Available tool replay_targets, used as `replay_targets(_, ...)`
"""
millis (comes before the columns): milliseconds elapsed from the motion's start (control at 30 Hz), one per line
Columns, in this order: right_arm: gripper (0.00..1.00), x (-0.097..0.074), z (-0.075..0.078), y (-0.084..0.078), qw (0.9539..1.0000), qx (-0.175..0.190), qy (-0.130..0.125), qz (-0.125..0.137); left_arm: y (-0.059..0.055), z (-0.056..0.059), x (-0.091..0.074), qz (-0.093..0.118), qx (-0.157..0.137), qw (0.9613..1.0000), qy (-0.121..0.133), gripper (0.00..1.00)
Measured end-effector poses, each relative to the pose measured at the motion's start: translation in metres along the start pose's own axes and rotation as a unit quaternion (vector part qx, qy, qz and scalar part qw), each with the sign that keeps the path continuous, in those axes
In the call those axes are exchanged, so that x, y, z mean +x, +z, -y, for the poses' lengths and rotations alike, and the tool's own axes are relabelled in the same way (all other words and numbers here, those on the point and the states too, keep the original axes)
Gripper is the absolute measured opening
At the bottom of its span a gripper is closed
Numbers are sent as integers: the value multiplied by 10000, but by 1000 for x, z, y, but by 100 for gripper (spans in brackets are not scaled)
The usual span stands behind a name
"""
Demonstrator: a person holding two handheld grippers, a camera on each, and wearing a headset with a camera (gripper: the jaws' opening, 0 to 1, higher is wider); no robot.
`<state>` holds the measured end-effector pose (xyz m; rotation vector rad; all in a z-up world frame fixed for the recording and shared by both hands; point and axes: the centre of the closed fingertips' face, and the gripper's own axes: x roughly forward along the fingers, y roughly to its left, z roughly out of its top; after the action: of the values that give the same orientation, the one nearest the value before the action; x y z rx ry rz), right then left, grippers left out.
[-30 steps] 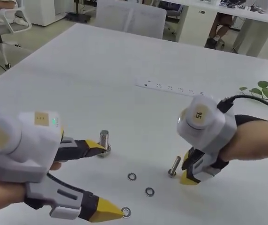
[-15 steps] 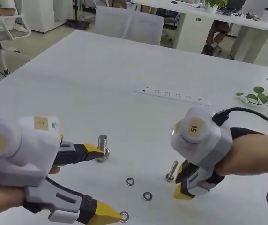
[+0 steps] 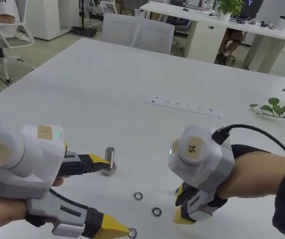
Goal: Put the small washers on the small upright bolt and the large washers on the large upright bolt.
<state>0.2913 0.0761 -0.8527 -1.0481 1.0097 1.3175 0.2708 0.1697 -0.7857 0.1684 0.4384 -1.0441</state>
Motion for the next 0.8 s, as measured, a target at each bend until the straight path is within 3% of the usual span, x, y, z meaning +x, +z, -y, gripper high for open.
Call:
replay_targets(500, 20, 12, -1, 26, 9995, -298, 28, -60, 3, -1, -4, 60, 19, 10000, 60, 79)
replay_targets(800, 20, 19, 2, 28, 9992, -341, 67, -196, 4, -2, -7, 116, 11, 9999, 82, 79)
